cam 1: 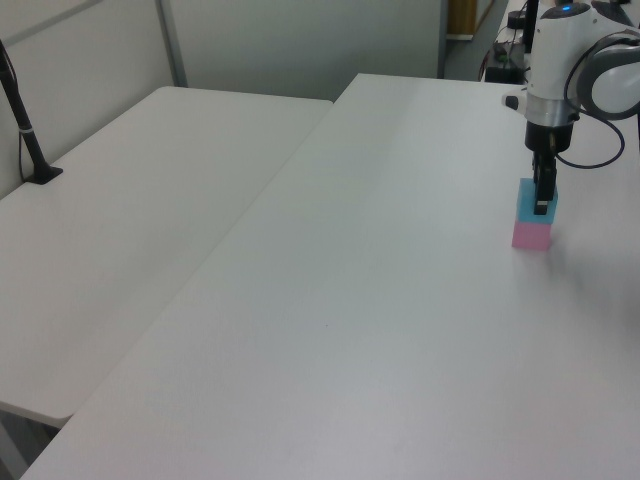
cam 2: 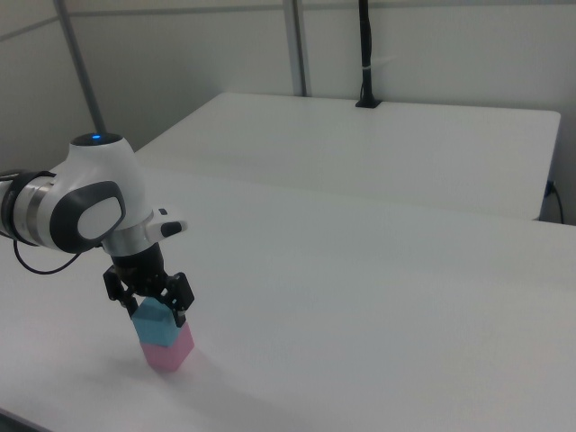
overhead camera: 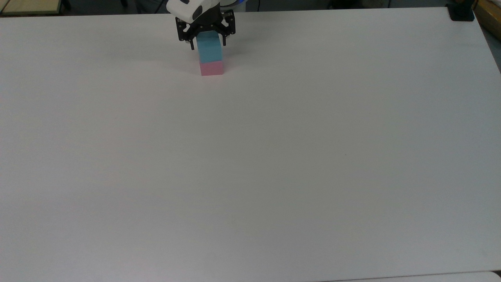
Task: Put blue cube on pink cube
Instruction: 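Open the gripper to release the blue cube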
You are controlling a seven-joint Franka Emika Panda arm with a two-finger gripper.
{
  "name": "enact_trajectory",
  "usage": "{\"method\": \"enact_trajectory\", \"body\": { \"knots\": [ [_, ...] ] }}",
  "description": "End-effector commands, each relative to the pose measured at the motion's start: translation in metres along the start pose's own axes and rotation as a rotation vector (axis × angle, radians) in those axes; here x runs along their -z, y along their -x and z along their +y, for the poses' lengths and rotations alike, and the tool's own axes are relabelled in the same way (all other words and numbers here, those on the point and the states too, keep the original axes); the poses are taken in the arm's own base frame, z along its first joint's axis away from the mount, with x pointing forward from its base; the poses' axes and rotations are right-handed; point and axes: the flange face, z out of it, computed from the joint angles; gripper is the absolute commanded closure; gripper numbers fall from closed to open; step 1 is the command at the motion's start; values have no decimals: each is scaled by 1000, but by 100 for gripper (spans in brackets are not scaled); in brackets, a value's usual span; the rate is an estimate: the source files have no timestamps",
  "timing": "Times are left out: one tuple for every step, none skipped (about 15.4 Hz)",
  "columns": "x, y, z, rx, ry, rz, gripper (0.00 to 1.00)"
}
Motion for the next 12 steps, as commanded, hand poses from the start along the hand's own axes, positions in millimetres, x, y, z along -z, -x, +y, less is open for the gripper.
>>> {"method": "enact_trajectory", "body": {
  "knots": [
    [2, 1, 5, -23, -7, 11, 0],
    [3, 2, 7, -29, -8, 5, 0],
    [5, 4, 8, -31, -12, -11, 0],
    [11, 3, 9, -33, -13, -19, 0],
    [19, 1, 11, -35, -15, -28, 0],
    [26, 0, 11, -36, -16, -37, 0],
    [34, 0, 12, -35, -16, -39, 0],
    [40, 0, 12, -35, -17, -45, 0],
    [46, -1, 12, -34, -19, -54, 0],
    [56, -3, 12, -33, -17, -56, 0],
    [75, -5, 13, -33, -19, -63, 0],
    [103, -10, 15, -34, -20, -68, 0]
  ]
}}
